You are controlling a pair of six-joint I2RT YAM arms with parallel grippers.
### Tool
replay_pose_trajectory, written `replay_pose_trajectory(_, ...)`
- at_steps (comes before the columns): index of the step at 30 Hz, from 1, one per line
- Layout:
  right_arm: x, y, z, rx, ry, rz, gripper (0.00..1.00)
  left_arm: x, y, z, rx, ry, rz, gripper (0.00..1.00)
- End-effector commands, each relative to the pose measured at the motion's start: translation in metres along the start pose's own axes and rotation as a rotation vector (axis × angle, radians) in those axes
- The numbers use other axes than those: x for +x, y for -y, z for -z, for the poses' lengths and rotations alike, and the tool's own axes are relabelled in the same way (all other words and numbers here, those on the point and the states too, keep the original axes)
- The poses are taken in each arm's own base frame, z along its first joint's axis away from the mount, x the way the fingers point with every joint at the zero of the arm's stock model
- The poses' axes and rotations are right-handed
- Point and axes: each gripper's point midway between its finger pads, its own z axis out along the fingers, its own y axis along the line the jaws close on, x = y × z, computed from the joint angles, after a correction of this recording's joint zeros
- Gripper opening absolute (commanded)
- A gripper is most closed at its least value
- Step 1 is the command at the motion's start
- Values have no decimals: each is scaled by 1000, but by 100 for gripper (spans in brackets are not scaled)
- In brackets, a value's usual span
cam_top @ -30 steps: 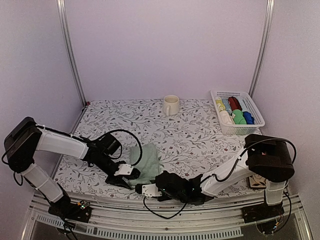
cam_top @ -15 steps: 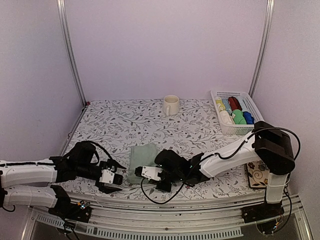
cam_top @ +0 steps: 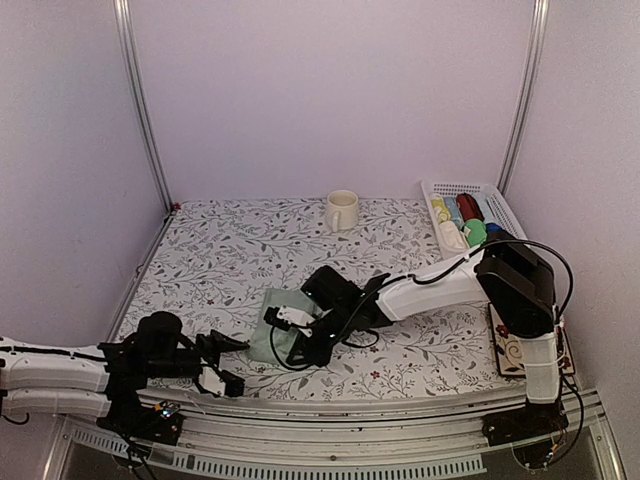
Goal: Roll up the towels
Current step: Roll the towel at the center of the board.
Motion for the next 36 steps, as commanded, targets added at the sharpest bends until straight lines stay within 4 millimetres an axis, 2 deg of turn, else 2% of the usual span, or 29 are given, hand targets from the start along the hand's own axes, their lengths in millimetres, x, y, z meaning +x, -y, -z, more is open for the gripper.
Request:
replay_pose_trajectory(1, 29, 2, -8, -133, -92, -197, 6, 6, -13, -7, -81, -55, -67, 77)
replay_pose_trajectory(6, 32, 6, -9, -189, -100, -275, 6, 20, -25, -17, -139, -133, -80, 72)
replay_pose_trajectory(16, 35, 11, -12, -225, -96, -304, 6, 30, -13, -36, -100, -186, -153, 64)
replay_pose_trajectory(19, 35, 13, -12, -237, -90, -307, 6, 30, -7, -40, -74, -192, -170, 57)
replay_pose_trajectory(21, 35, 13, -12, -246, -86, -309, 6, 32, -4, -45, -60, -204, -174, 49)
replay_pose_trajectory(23, 35, 14, -12, -248, -84, -306, 7, 38, -1, -49, -43, -233, -170, 36)
replay_pose_trajectory(25, 35, 14, -12, -251, -84, -303, 7, 42, 0, -52, -40, -250, -164, 18)
replay_pose_trajectory(28, 37, 14, -12, -256, -85, -304, 7, 45, 4, -54, -27, -265, -146, 1)
replay_pose_trajectory(31, 35, 13, -9, -255, -82, -298, 8, 47, 9, -56, -6, -273, -132, 0)
replay_pose_trajectory(33, 32, 15, -5, -229, -75, -282, 12, 46, 12, -56, 19, -263, -109, 0)
replay_pose_trajectory(36, 23, 20, 13, -132, -30, -222, 29, 40, 22, -56, 106, -238, -43, 0)
